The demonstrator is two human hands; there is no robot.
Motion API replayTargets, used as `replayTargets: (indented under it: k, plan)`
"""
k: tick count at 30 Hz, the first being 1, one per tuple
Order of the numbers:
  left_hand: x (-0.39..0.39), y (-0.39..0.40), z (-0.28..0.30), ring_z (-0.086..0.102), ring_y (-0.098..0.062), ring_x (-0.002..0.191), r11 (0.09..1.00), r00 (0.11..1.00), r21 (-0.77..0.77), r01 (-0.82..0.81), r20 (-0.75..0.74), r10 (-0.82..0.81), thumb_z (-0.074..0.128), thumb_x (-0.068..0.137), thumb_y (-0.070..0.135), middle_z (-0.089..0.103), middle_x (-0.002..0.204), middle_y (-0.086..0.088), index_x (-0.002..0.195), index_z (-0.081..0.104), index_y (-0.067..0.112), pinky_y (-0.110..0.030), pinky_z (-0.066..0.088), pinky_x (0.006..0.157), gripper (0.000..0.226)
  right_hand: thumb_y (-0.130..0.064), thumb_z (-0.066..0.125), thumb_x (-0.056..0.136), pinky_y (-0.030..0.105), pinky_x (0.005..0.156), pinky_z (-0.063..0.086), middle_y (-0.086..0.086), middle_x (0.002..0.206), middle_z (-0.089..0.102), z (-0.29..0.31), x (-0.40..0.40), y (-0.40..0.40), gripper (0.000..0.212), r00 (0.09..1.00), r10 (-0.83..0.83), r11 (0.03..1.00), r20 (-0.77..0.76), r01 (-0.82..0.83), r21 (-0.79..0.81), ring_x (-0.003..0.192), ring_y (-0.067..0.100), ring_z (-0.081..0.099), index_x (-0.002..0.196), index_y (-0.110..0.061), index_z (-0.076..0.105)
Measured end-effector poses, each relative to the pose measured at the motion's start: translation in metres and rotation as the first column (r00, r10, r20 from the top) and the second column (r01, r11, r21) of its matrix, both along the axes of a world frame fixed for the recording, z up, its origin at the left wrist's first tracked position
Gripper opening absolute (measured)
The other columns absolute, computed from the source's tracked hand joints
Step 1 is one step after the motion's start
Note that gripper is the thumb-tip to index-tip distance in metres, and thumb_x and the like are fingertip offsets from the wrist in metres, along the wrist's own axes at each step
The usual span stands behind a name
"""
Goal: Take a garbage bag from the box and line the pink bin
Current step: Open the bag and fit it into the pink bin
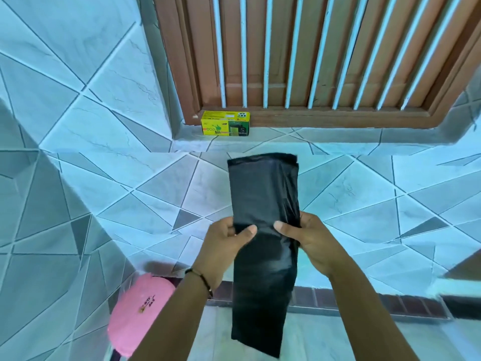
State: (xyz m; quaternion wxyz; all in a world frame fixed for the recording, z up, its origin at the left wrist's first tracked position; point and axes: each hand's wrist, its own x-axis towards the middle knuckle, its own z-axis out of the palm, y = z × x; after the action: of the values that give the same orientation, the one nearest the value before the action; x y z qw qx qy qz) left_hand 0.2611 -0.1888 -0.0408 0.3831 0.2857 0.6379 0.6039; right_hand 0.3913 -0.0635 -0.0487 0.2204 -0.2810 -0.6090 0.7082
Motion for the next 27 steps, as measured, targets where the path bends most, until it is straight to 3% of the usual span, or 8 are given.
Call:
replayTargets:
  k: [3, 6, 9, 12, 15, 18, 23, 27]
  plan:
    - [-0.009, -0.001, 0.012, 0.067, -0.025, 0.096, 0.991, 0.996, 0.103, -0.086, 0.013, 0.085, 0.061, 0.085, 0.009, 0.071, 0.105, -0.015, 0.106, 0.065, 0.001, -0.037, 0.053, 0.09, 0.022, -0.024, 0.072, 0.075, 0.032, 0.074, 0.047, 0.002, 0.09, 0.073, -0.005, 0.016, -0.009, 0.025, 0.99, 0.084, 0.994, 0.116, -0.091, 0.056, 0.077, 0.015, 0.065, 0.096, -0.011, 0.069]
    - [-0.015, -0.005, 0.018, 0.068, -0.024, 0.098, 0.99, 0.997, 0.12, -0.077, -0.011, 0.079, 0.063, 0.084, 0.024, 0.072, 0.105, -0.011, 0.104, 0.066, 0.006, -0.034, 0.053, 0.089, 0.027, -0.014, 0.067, 0.083, 0.036, 0.075, 0.044, 0.001, 0.07, 0.063, -0.011, 0.021, -0.021, 0.007, 0.993, 0.028, 0.997, 0.117, -0.037, 0.075, 0.063, 0.013, 0.055, 0.08, -0.009, 0.065]
    - [-0.018, -0.017, 0.01, 0.068, -0.016, 0.099, 0.997, 0.995, 0.016, 0.079, -0.062, -0.078, 0.069, 0.076, 0.041, 0.072, 0.106, 0.0, 0.108, 0.065, 0.015, -0.03, 0.055, 0.089, 0.042, -0.009, 0.063, 0.084, 0.034, 0.071, 0.043, 0.011, 0.083, 0.063, -0.006, 0.015, -0.033, 0.019, 0.998, -0.056, 0.998, -0.01, 0.056, 0.039, 0.073, 0.021, 0.054, 0.094, 0.007, 0.061]
    - [-0.019, -0.034, 0.001, 0.067, -0.019, 0.1, 0.999, 0.997, -0.003, 0.034, -0.066, -0.034, 0.067, 0.081, 0.027, 0.072, 0.105, 0.002, 0.106, 0.067, 0.016, -0.032, 0.054, 0.09, 0.028, -0.017, 0.069, 0.078, 0.027, 0.068, 0.044, 0.007, 0.089, 0.068, 0.003, 0.004, -0.05, 0.031, 0.992, -0.097, 0.995, -0.083, 0.095, -0.032, 0.079, 0.019, 0.058, 0.101, 0.003, 0.063]
    - [-0.03, -0.048, -0.002, 0.067, -0.023, 0.096, 0.996, 0.998, 0.056, -0.065, 0.025, 0.064, 0.066, 0.082, 0.022, 0.073, 0.101, -0.004, 0.1, 0.068, 0.013, -0.035, 0.054, 0.088, 0.02, -0.028, 0.067, 0.077, 0.028, 0.077, 0.051, 0.005, 0.099, 0.072, 0.0, -0.005, -0.076, 0.034, 0.999, -0.041, 0.997, -0.03, 0.039, -0.069, 0.087, 0.018, 0.066, 0.105, -0.009, 0.067]
    - [-0.044, -0.064, 0.0, 0.067, -0.026, 0.093, 0.988, 0.987, 0.086, -0.127, 0.11, 0.118, 0.064, 0.084, 0.022, 0.072, 0.096, -0.009, 0.095, 0.067, 0.008, -0.037, 0.054, 0.088, 0.018, -0.017, 0.065, 0.083, 0.027, 0.084, 0.055, 0.005, 0.099, 0.075, -0.012, -0.014, -0.108, 0.019, 0.995, -0.026, 0.999, 0.097, 0.03, -0.044, 0.091, 0.017, 0.07, 0.1, -0.011, 0.07]
    - [-0.057, -0.106, -0.02, 0.065, -0.023, 0.105, 0.989, 0.987, -0.043, 0.139, 0.082, -0.135, 0.064, 0.068, 0.057, 0.07, 0.11, -0.006, 0.108, 0.064, 0.016, -0.041, 0.05, 0.096, 0.057, -0.019, 0.063, 0.086, 0.034, 0.081, 0.056, 0.007, 0.097, 0.075, -0.016, -0.028, -0.146, 0.017, 0.976, -0.18, 0.979, 0.124, 0.189, -0.07, 0.09, 0.025, 0.071, 0.1, -0.011, 0.069]
    - [-0.057, -0.139, -0.043, 0.065, -0.025, 0.104, 0.979, 0.977, -0.095, 0.181, 0.128, -0.168, 0.063, 0.081, 0.039, 0.071, 0.107, -0.005, 0.103, 0.068, 0.02, -0.044, 0.052, 0.094, 0.03, -0.022, 0.063, 0.086, 0.032, 0.071, 0.057, 0.006, 0.093, 0.075, -0.014, -0.037, -0.17, 0.016, 0.964, -0.246, 0.959, 0.102, 0.257, -0.115, 0.085, 0.024, 0.071, 0.099, -0.013, 0.068]
